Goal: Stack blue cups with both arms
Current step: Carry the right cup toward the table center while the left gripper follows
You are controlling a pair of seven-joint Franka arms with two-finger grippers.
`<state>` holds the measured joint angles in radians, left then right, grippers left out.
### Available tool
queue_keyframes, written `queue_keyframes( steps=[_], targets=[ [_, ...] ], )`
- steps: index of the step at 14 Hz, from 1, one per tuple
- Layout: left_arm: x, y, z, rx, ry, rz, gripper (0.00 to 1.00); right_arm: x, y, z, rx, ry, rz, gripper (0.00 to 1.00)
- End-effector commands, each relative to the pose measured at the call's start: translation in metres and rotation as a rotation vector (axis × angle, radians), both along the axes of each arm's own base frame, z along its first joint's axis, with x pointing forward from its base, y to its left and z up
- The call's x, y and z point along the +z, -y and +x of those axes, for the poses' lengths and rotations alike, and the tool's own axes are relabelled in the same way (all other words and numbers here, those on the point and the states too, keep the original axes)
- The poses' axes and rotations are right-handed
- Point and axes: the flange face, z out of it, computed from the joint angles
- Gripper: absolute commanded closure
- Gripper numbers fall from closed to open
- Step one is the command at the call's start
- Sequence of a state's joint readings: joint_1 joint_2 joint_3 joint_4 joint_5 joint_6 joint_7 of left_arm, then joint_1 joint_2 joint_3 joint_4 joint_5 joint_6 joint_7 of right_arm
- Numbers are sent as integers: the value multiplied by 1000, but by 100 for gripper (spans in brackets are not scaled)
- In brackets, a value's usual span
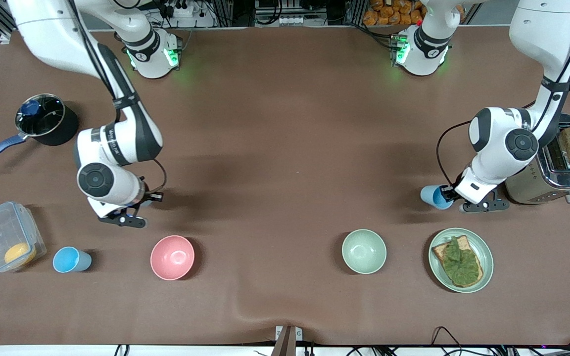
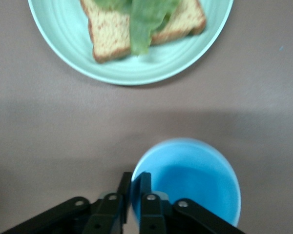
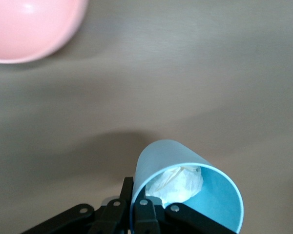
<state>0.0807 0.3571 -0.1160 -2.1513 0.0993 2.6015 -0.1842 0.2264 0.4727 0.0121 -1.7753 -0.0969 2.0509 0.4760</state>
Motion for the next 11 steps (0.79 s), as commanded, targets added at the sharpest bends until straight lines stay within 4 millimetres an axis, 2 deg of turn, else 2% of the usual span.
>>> queue_keyframes(
  steps=[1,2,4,7,9,10,11],
  targets=[
    [42,21,5,58,52,-8,100,30,-82,-7,-89,36,40,100],
    [57,26,6,74,56,-8,100,35,-117,-14,-125,44,62,100],
    [85,38,12,91,58,-13,100,39,-169,-25,-235,46,108,100],
    [124,65,24,164,31,-37,100,24,-257,-53,-373,13,147,100],
    [144,87,33,225,32,-72,100,11,-304,-71,-417,17,136,100],
    [147,99,33,237,33,-85,100,2,-323,-84,-410,28,130,100],
    [147,107,32,252,31,-92,100,0,-333,-87,-408,52,154,100]
  ],
)
